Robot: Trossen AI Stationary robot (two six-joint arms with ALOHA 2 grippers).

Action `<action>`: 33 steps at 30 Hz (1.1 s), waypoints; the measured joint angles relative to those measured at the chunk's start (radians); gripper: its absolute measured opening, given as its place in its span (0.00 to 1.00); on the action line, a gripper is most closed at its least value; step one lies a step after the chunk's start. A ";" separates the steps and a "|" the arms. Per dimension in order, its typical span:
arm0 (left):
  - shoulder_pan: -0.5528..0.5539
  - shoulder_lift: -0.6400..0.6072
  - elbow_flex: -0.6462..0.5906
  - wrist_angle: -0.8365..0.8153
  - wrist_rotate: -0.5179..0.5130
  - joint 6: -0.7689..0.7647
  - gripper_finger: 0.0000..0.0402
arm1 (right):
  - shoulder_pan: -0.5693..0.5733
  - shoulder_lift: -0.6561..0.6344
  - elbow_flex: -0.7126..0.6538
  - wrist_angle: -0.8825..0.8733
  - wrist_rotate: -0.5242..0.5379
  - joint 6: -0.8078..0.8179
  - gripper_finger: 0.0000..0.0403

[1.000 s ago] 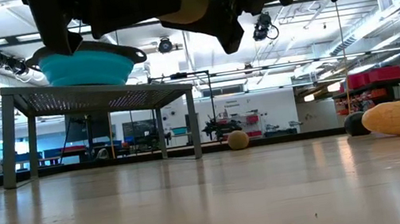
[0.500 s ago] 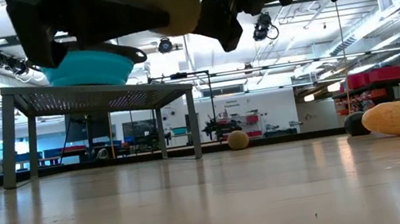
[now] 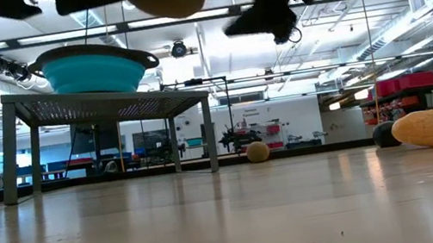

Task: Pick & Place Fruit
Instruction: Put the bottom brown kiwi into the blue strainer bowl on the shelf

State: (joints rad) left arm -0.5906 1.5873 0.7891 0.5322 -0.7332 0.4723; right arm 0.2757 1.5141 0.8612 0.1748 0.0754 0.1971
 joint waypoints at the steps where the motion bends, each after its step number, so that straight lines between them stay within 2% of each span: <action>1: 0.006 -0.019 -0.001 -0.017 -0.005 -0.001 0.63 | 0.001 -0.007 0.000 -0.051 0.008 0.001 0.76; 6: 0.056 -0.170 0.000 -0.138 -0.001 -0.053 0.64 | 0.003 -0.011 0.000 -0.219 0.091 0.048 0.76; 12: 0.146 -0.434 0.002 -0.353 0.020 -0.144 0.64 | 0.001 -0.010 0.000 -0.256 0.162 0.056 0.76; 15: 0.196 -0.562 0.001 -0.472 -0.059 -0.204 0.64 | 0.000 -0.010 0.000 -0.254 0.169 0.056 0.76; 19: 0.273 -0.691 0.001 -0.628 -0.223 -0.304 0.65 | 0.000 -0.011 0.000 -0.239 0.169 0.056 0.76; 22: 0.342 -0.749 0.001 -0.750 -0.285 -0.411 0.65 | 0.000 -0.010 0.000 -0.233 0.175 0.056 0.76; 25: 0.411 -0.774 0.001 -0.851 -0.274 -0.505 0.64 | 0.000 -0.010 0.000 -0.221 0.184 0.056 0.76; 29: 0.477 -0.767 0.000 -0.898 -0.236 -0.586 0.67 | 0.000 -0.010 0.000 -0.219 0.184 0.056 0.76; 33: 0.501 -0.749 0.000 -0.894 -0.235 -0.622 0.73 | 0.000 -0.010 0.000 -0.220 0.184 0.056 0.76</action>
State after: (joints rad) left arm -0.0899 0.8382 0.7891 -0.3620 -0.9686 -0.1501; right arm 0.2756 1.5040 0.8608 -0.0448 0.2596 0.2535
